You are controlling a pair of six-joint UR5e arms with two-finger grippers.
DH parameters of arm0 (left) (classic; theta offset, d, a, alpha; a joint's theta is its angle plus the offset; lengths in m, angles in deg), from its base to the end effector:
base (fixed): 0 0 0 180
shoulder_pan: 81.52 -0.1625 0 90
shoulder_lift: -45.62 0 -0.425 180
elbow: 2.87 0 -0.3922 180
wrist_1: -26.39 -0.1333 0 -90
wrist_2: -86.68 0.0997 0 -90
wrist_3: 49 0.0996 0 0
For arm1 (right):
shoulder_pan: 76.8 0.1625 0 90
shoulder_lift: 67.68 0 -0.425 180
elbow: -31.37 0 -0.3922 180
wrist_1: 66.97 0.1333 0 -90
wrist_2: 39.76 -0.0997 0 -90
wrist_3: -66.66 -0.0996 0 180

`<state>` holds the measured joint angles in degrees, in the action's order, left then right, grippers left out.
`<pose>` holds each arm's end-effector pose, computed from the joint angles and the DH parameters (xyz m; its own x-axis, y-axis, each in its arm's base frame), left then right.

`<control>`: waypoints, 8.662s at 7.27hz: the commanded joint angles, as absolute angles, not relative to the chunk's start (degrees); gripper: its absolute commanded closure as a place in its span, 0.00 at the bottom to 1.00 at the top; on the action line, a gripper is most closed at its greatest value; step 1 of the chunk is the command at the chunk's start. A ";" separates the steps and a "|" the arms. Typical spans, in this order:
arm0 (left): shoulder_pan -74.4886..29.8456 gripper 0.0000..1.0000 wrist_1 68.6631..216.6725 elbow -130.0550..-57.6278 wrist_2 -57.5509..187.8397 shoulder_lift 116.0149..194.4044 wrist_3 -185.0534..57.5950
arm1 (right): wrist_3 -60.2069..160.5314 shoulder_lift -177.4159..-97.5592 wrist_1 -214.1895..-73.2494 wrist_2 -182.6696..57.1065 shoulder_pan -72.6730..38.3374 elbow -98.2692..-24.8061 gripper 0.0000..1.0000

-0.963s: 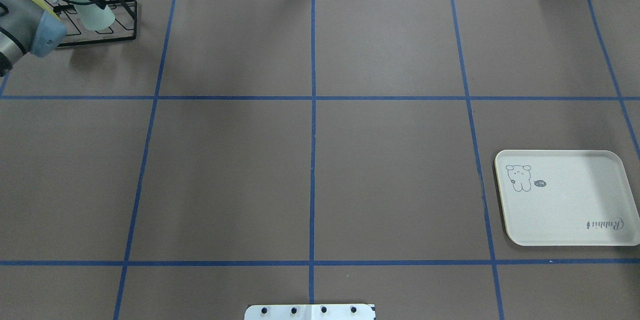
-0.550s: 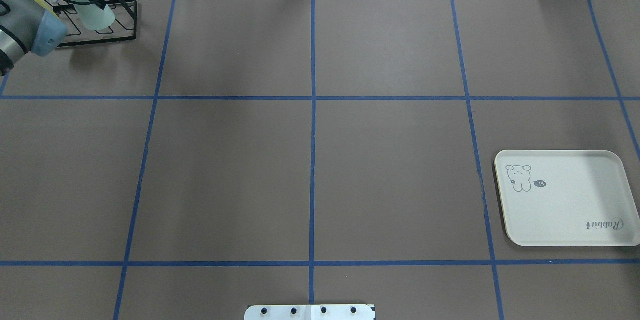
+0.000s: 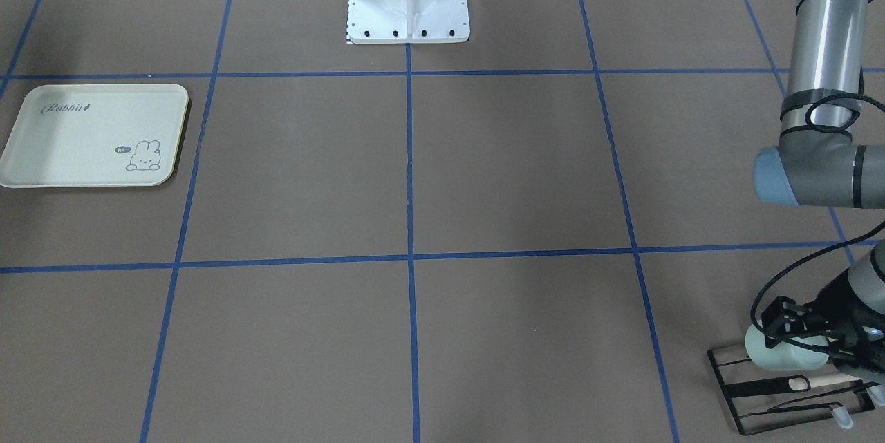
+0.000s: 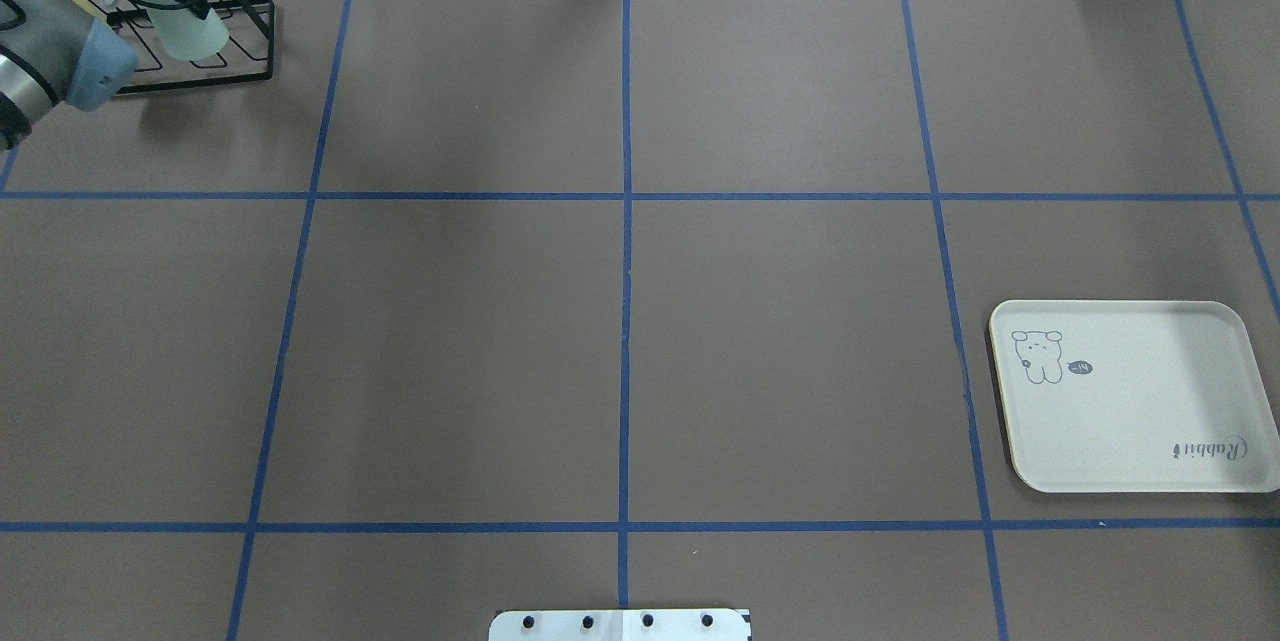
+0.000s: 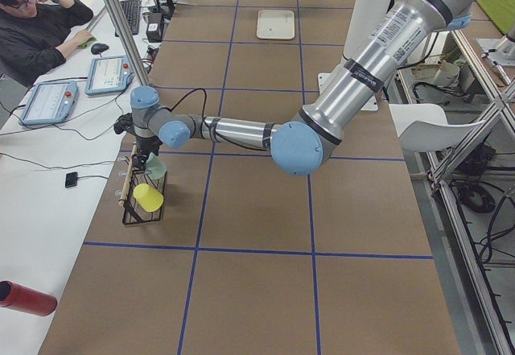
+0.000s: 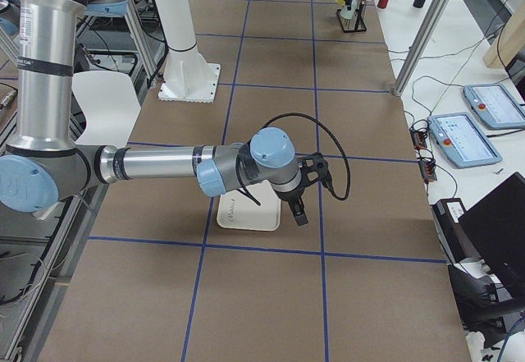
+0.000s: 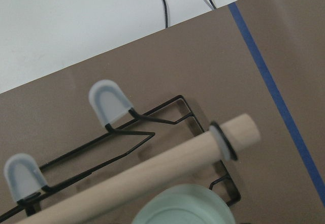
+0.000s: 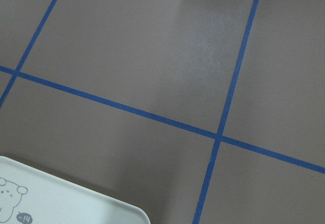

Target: Left arm grabs green cup and hands to right arm on tray

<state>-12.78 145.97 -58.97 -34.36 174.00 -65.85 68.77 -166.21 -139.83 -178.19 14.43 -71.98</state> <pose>0.2084 -0.7615 0.4799 0.7511 0.3311 -0.5712 -0.0864 0.9070 0.4122 0.0683 -0.4436 0.5739 0.6697 -0.2994 0.6796 0.0048 0.9168 0.3993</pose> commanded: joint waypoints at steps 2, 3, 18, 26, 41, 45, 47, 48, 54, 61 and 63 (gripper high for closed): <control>-12.26 0.68 146.01 -59.38 -34.52 174.20 -65.44 | 68.77 -166.21 -139.83 -178.19 14.43 -71.99 0.00; -11.74 0.74 146.01 -59.82 -34.78 174.29 -65.43 | 68.77 -166.21 -139.83 -178.19 14.43 -71.99 0.00; -4.95 0.79 144.78 -76.58 -51.14 172.27 -86.12 | 59.34 -163.85 -139.57 -183.10 14.43 -74.00 0.00; -14.35 0.76 161.39 -88.72 -50.52 171.74 -129.11 | -1.41 -154.53 -112.88 -184.96 6.00 -78.41 0.00; -31.51 0.74 168.95 -113.26 -50.52 172.35 -166.95 | -37.31 -144.26 -54.59 -129.07 -41.89 -76.74 0.01; -31.68 0.74 169.03 -113.26 -50.52 172.35 -167.91 | -37.40 -139.76 -54.76 -127.57 -47.17 -77.17 0.02; -31.77 0.74 169.03 -113.26 -50.52 172.35 -168.00 | -37.40 -138.09 -54.67 -124.67 -49.98 -77.44 0.03; -31.86 0.74 169.03 -113.26 -50.52 172.35 -168.00 | -37.31 -137.30 -54.76 -122.75 -51.56 -77.35 0.04; -32.56 0.72 169.30 -113.26 -50.52 172.35 -168.00 | -36.87 -134.74 -55.20 -121.41 -52.72 -76.91 0.09; -34.05 0.71 169.30 -115.02 -50.52 172.35 -168.18 | -36.87 -134.83 -55.37 -121.32 -52.63 -76.82 0.44; -34.23 0.71 169.30 -115.02 -50.52 172.35 -168.09 | -36.87 -134.83 -55.46 -121.32 -52.72 -76.82 0.45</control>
